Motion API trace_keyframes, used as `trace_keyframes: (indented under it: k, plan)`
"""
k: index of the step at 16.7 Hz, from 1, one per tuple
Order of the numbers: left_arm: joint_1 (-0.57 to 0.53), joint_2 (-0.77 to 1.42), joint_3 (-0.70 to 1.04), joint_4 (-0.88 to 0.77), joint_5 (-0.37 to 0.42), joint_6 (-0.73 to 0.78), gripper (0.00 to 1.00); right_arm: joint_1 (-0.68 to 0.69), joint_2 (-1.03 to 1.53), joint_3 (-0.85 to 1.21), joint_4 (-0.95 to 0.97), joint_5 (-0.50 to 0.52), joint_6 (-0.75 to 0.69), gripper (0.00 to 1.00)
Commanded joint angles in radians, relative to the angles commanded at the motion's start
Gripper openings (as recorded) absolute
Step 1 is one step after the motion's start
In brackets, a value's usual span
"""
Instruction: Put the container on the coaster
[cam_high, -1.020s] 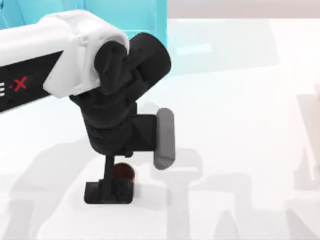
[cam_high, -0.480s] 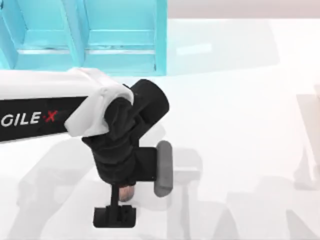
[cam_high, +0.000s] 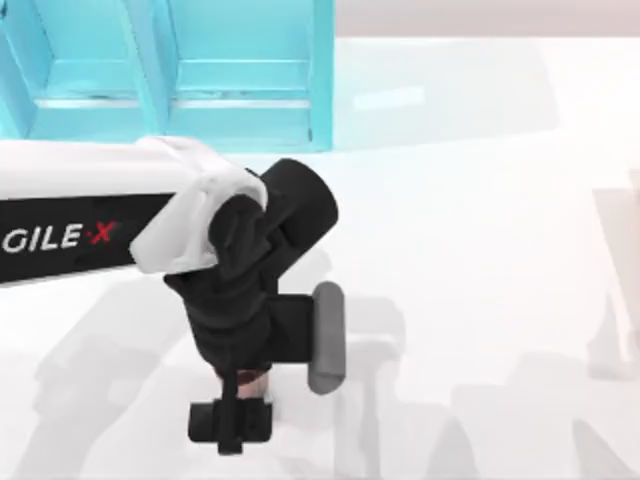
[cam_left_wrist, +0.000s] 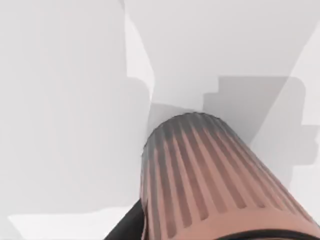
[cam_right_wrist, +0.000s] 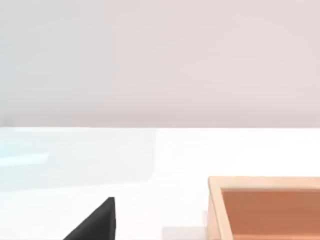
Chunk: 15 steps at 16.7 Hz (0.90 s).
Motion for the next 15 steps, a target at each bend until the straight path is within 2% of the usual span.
trace_keyframes:
  k: [8,15]
  plan:
    - [0.000,0.000,0.000,0.000,0.000,0.000,0.02,0.000,0.000,0.000,0.000,0.000,0.000,1.00]
    - [0.000,0.000,0.000,0.000,0.000,0.000,0.00,0.000,0.000,0.000,0.000,0.000,0.000,1.00]
